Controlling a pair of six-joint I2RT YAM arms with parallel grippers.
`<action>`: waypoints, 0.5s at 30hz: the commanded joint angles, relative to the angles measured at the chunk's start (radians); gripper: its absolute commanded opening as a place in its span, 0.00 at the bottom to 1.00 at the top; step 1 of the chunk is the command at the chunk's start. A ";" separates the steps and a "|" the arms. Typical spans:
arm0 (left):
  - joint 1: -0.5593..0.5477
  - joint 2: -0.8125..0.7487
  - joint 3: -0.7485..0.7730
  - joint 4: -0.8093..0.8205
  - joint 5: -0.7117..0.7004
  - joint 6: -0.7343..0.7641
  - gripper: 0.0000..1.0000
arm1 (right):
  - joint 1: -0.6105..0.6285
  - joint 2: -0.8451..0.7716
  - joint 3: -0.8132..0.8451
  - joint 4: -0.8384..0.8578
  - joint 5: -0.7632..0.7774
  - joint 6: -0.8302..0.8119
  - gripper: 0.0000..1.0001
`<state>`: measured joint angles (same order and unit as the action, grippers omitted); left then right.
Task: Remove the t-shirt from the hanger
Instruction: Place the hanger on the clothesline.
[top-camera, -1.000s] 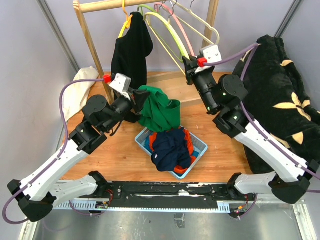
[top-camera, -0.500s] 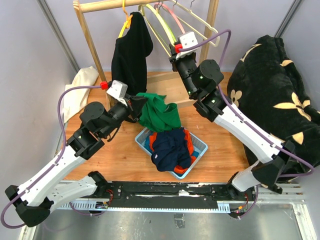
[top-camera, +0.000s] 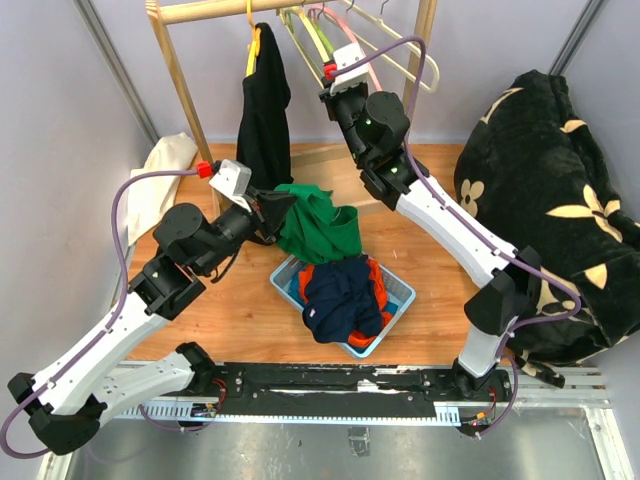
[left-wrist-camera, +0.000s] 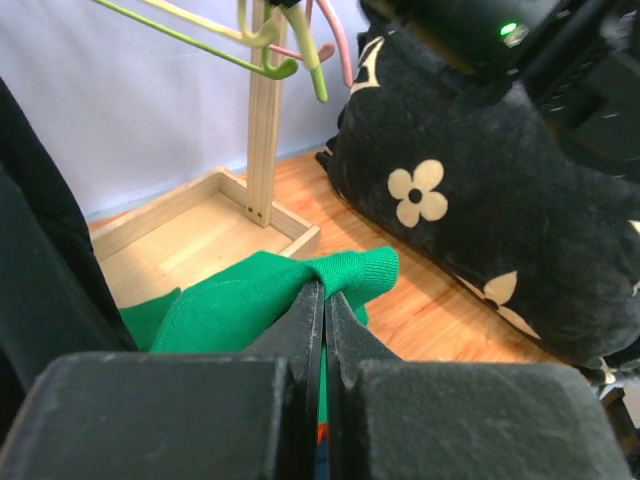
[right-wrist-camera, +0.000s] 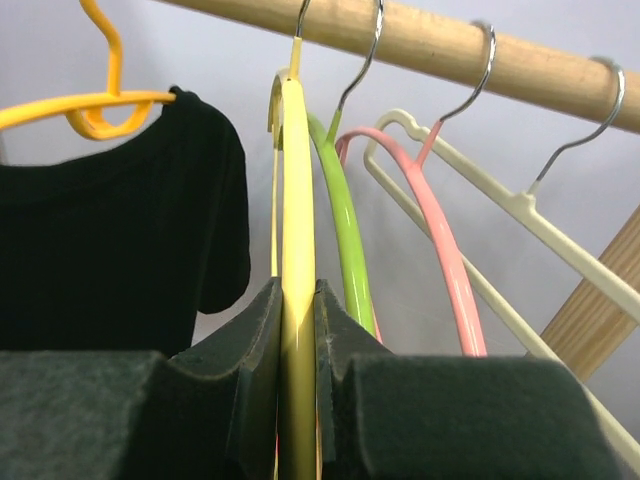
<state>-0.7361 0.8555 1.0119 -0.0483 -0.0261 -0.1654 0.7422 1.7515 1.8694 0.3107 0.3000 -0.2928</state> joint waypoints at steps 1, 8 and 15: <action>0.000 -0.004 0.063 0.037 0.048 -0.008 0.00 | -0.034 0.035 0.062 0.046 -0.031 0.052 0.01; 0.000 0.026 0.121 0.027 0.055 0.004 0.01 | -0.043 0.022 0.009 0.029 -0.050 0.077 0.01; 0.000 0.082 0.213 0.030 0.058 0.013 0.01 | -0.042 -0.110 -0.122 0.014 -0.031 0.073 0.53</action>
<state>-0.7361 0.9161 1.1427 -0.0566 0.0132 -0.1623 0.7155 1.7515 1.8042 0.2947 0.2569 -0.2256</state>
